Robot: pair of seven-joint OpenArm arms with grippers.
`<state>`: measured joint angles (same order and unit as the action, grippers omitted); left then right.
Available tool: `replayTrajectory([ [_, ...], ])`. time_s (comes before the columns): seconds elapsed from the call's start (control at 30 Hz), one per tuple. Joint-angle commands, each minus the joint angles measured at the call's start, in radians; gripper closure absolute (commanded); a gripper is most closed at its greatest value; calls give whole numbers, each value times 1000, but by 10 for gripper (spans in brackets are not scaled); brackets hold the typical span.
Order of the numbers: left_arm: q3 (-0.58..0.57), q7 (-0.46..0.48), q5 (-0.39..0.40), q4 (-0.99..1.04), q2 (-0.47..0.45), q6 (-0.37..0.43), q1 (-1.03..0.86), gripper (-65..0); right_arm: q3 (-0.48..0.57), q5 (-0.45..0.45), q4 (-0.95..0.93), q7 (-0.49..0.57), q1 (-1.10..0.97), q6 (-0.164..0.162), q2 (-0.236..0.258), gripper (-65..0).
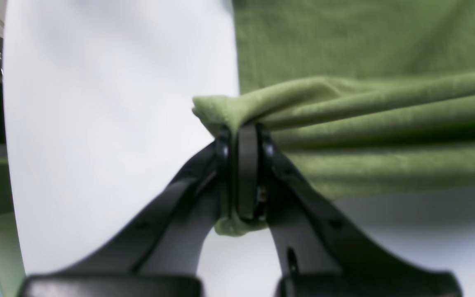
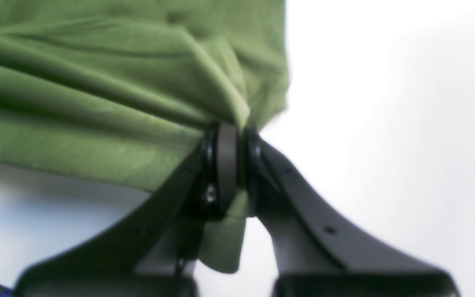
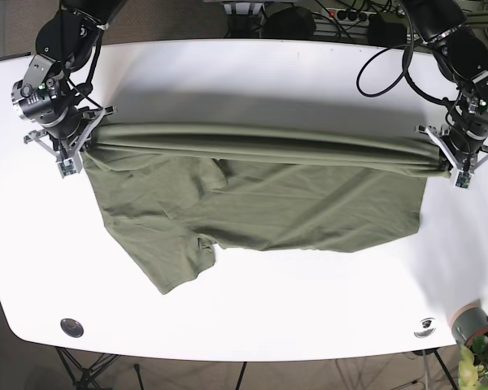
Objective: Fold the T-shirt properly
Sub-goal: 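Lower the lifted shirt onto the table, dragging it flat, then release the shirt and reposition both grippers along its edge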
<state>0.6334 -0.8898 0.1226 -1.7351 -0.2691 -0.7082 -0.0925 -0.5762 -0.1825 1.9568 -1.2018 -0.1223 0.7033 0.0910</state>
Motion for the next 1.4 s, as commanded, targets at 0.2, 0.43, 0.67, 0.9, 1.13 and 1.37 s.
replayTrajectory([
  [0.2,10,18,-5,-44,-19,10,-68,0,-8,-76,37,12,-95,-5,20,-35],
  [0.43,10,18,-5,-45,-22,10,-128,0,-8,-110,37,12,-172,-5,22,-35],
  [0.67,10,19,-5,-41,-23,10,-172,0,-6,-111,37,12,-225,-5,23,-36],
  [0.9,4,19,-8,-41,-52,10,-214,0,-6,-111,37,12,-270,-5,25,-263],
  [1.13,9,18,-13,-39,-60,10,-253,-336,-8,-113,37,9,-319,-5,62,-406],
  [1.37,10,18,-4,-45,-106,10,-287,-371,-6,-202,39,-14,-386,-5,128,-412],
])
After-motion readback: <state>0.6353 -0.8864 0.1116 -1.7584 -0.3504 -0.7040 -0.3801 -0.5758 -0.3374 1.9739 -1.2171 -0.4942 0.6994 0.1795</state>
